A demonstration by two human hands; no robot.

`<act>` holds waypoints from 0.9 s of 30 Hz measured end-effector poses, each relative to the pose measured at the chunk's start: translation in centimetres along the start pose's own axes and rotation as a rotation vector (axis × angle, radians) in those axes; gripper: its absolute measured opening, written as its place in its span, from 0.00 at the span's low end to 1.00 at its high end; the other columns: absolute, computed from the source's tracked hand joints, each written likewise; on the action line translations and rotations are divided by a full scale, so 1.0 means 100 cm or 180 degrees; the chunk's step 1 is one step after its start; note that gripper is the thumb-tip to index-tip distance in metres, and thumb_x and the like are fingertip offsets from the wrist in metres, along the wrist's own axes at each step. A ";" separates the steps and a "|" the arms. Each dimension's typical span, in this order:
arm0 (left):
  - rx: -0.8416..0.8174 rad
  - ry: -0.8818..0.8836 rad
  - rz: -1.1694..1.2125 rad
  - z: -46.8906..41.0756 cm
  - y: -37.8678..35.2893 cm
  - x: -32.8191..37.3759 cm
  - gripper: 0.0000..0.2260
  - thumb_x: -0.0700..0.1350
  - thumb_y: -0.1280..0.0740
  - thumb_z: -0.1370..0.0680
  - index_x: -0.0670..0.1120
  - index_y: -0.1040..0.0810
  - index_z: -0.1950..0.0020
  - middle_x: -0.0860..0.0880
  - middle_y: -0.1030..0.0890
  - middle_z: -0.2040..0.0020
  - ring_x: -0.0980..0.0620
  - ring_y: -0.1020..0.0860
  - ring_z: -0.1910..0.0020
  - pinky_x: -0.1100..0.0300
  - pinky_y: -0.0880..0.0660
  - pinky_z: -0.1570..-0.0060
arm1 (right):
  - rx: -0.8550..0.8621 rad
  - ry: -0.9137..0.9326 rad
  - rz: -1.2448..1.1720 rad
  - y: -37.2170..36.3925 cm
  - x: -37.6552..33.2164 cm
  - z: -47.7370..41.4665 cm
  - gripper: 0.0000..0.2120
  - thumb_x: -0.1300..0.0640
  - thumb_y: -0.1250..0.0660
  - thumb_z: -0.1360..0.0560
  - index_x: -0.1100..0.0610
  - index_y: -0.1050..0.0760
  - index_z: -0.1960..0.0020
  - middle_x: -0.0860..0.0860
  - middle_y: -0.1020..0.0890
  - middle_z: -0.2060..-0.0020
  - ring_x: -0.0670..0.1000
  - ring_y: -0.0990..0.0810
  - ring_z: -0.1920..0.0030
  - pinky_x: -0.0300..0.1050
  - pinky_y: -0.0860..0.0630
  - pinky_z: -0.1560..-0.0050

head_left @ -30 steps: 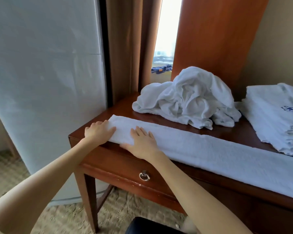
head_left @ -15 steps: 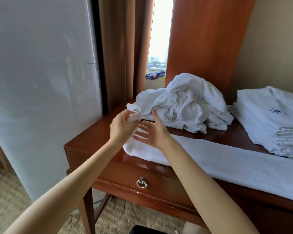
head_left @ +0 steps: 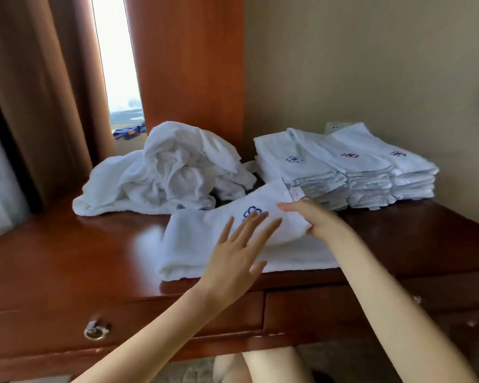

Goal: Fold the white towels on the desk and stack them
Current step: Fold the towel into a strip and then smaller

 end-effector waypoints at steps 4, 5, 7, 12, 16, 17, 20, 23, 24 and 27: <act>-0.0695 0.0631 -0.0221 -0.002 -0.029 -0.011 0.38 0.58 0.36 0.23 0.62 0.61 0.24 0.55 0.51 0.21 0.56 0.56 0.22 0.47 0.62 0.25 | 0.0214 -0.0011 0.0707 0.074 0.026 0.007 0.15 0.63 0.34 0.22 0.64 0.26 0.36 0.58 0.19 0.43 0.54 0.19 0.48 0.37 0.22 0.54; -0.0769 0.0736 -0.0206 -0.002 -0.032 -0.015 0.36 0.61 0.37 0.23 0.62 0.58 0.23 0.56 0.49 0.21 0.56 0.54 0.22 0.47 0.61 0.24 | 0.0216 -0.0017 0.0855 0.084 0.033 0.005 0.16 0.63 0.34 0.22 0.64 0.26 0.35 0.59 0.21 0.40 0.56 0.21 0.43 0.42 0.23 0.46; -0.0826 0.0842 -0.0178 -0.004 -0.035 -0.019 0.35 0.64 0.37 0.25 0.61 0.51 0.22 0.56 0.45 0.22 0.55 0.50 0.22 0.46 0.57 0.24 | 0.0224 -0.0051 0.1073 0.095 0.045 0.001 0.16 0.62 0.34 0.21 0.63 0.27 0.34 0.59 0.21 0.39 0.57 0.22 0.39 0.50 0.26 0.37; -0.0923 0.0932 -0.0202 -0.008 -0.034 -0.025 0.37 0.66 0.37 0.27 0.59 0.47 0.22 0.55 0.41 0.22 0.54 0.45 0.23 0.44 0.53 0.25 | 0.0309 0.0308 0.0757 0.103 0.056 -0.011 0.14 0.62 0.35 0.21 0.56 0.25 0.37 0.52 0.20 0.42 0.48 0.21 0.45 0.38 0.23 0.48; -0.1077 0.1059 -0.0386 -0.009 -0.031 -0.025 0.37 0.69 0.40 0.27 0.60 0.48 0.22 0.56 0.43 0.22 0.54 0.45 0.23 0.43 0.53 0.25 | 0.0646 0.0561 0.0749 0.128 0.056 -0.014 0.20 0.63 0.34 0.22 0.55 0.29 0.31 0.48 0.22 0.42 0.44 0.23 0.47 0.33 0.27 0.57; -0.1158 0.1082 -0.0437 -0.008 -0.032 -0.024 0.36 0.69 0.42 0.26 0.60 0.48 0.22 0.56 0.44 0.22 0.54 0.46 0.22 0.43 0.53 0.25 | 0.0638 0.0503 0.0945 0.132 0.059 -0.014 0.20 0.65 0.34 0.22 0.56 0.30 0.31 0.50 0.22 0.39 0.46 0.24 0.45 0.37 0.27 0.52; -0.1388 0.1044 -0.0540 -0.006 -0.034 -0.021 0.34 0.69 0.46 0.25 0.60 0.49 0.22 0.55 0.46 0.21 0.53 0.47 0.22 0.43 0.53 0.26 | 0.0695 0.0192 0.1525 0.133 0.067 -0.013 0.18 0.62 0.33 0.23 0.60 0.29 0.33 0.56 0.24 0.36 0.51 0.25 0.43 0.45 0.29 0.45; -0.1401 0.1133 -0.0285 -0.010 -0.026 -0.020 0.36 0.74 0.50 0.29 0.60 0.42 0.24 0.55 0.41 0.22 0.53 0.42 0.24 0.43 0.51 0.26 | 0.1053 0.0261 0.2715 0.129 0.059 -0.008 0.29 0.55 0.35 0.22 0.55 0.41 0.24 0.55 0.29 0.32 0.56 0.28 0.35 0.48 0.29 0.42; -0.1356 0.1188 -0.0089 -0.013 -0.024 -0.020 0.38 0.75 0.53 0.31 0.60 0.39 0.25 0.54 0.39 0.23 0.53 0.40 0.25 0.43 0.51 0.26 | 0.1267 0.0308 0.3206 0.126 0.055 -0.005 0.31 0.54 0.36 0.21 0.54 0.45 0.23 0.56 0.31 0.31 0.57 0.29 0.34 0.50 0.29 0.41; -0.1188 0.1208 0.0124 -0.031 -0.026 -0.023 0.33 0.70 0.56 0.26 0.57 0.38 0.24 0.52 0.39 0.23 0.52 0.41 0.24 0.44 0.53 0.25 | 0.1598 0.0953 0.3720 0.097 0.042 -0.001 0.26 0.55 0.42 0.18 0.56 0.44 0.23 0.58 0.34 0.28 0.59 0.34 0.30 0.53 0.32 0.36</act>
Point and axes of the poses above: each hand's wrist, its own z-axis away from the middle knuckle, its own y-axis out of the back of the hand, x = y × z, the point moved 2 cm from there along -z, towards the middle knuckle
